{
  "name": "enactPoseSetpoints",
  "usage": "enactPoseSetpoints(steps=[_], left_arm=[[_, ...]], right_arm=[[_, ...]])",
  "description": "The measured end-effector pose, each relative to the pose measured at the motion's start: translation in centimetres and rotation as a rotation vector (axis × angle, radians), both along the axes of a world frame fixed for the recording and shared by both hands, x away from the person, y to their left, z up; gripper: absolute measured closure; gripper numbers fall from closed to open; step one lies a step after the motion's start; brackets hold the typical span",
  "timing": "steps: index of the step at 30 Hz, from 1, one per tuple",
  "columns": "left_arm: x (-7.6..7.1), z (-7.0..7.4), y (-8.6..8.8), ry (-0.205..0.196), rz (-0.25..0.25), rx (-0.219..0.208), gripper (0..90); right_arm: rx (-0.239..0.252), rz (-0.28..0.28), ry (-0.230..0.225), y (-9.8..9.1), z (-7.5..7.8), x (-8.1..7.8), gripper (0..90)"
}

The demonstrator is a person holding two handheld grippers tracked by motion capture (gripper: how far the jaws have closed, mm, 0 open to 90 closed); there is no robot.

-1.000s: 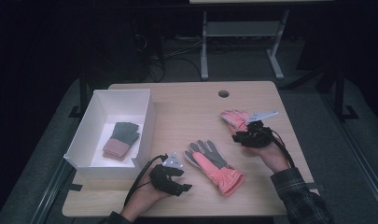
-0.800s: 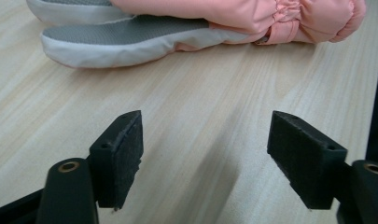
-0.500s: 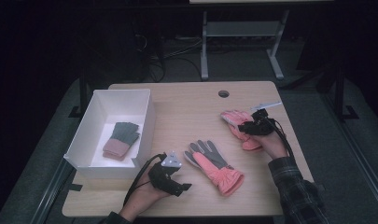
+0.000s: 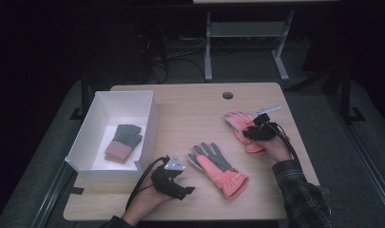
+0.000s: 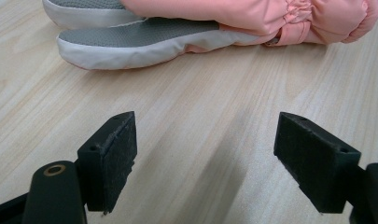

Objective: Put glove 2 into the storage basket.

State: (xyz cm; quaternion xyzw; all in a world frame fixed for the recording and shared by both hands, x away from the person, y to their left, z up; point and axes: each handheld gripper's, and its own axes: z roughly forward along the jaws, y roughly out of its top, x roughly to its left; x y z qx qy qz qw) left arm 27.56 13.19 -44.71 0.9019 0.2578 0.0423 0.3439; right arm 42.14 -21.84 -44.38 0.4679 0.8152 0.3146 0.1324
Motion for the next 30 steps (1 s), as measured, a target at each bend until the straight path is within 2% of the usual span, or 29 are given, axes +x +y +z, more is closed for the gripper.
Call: enactPoseSetpoints(steps=[3, 6, 14, 16, 25, 30], left_arm=[[0.0, -0.1, 0.0, 0.004, 0.007, -0.007, 21.0], [0.0, -0.1, 0.0, 0.003, 0.01, -0.006, 21.1], [0.1, 0.0, 0.1, 0.0, 0.011, -0.001, 21.0], [0.1, 0.0, 0.2, 0.0, 0.01, -0.002, 21.1], [0.1, 0.1, 0.2, -0.003, 0.018, -0.005, 21.0], [0.1, 0.1, 0.2, -0.005, 0.019, -0.008, 21.1]], right_arm=[[-0.017, 0.018, -0.012, 0.2, -0.1, -0.2, 81.2], [-0.034, 0.035, -0.032, 0.3, -0.1, -0.2, 85.4], [0.004, 0.037, -0.047, -0.5, 1.0, -0.7, 87.1], [0.02, 0.037, -0.045, -0.8, 1.4, -1.1, 87.1], [0.046, 0.056, -0.09, -1.5, 3.7, -2.9, 87.1], [0.063, 0.068, -0.095, -1.5, 4.8, -4.0, 87.1]])
